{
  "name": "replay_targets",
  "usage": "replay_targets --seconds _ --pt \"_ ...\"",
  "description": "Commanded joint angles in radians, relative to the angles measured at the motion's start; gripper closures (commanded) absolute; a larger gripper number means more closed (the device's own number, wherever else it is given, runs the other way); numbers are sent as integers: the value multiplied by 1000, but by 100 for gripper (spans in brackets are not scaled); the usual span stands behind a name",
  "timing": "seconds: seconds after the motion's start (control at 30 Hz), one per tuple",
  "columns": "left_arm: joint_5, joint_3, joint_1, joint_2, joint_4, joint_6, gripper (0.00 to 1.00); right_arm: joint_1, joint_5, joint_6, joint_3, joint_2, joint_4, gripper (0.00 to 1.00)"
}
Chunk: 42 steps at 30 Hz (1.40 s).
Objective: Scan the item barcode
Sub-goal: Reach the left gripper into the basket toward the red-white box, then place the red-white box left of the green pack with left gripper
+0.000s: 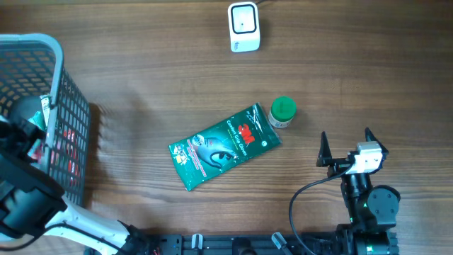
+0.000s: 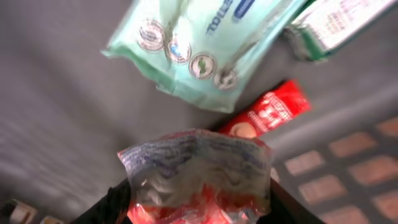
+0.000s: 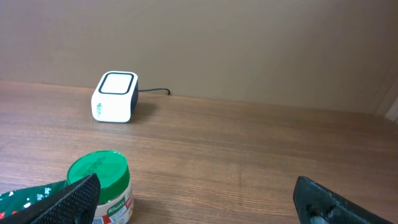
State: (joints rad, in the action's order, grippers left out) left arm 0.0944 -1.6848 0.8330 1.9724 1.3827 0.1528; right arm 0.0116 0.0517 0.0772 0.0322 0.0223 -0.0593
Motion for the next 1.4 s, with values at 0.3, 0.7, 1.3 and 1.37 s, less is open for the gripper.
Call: replay_targets --seconds 0.3,0.7,1.3,1.37 --pt "97 -362 -77 -452 204 95 51 0 9 9 0 -6 3 0" --pt "26 -133 -753 -443 23 221 54 0 9 9 0 -6 3 0" --pt "24 395 -1056 -119 -453 413 25 0 9 9 0 -6 3 0" --pt "19 330 -1046 -161 -401 403 13 0 9 10 0 -6 3 0"
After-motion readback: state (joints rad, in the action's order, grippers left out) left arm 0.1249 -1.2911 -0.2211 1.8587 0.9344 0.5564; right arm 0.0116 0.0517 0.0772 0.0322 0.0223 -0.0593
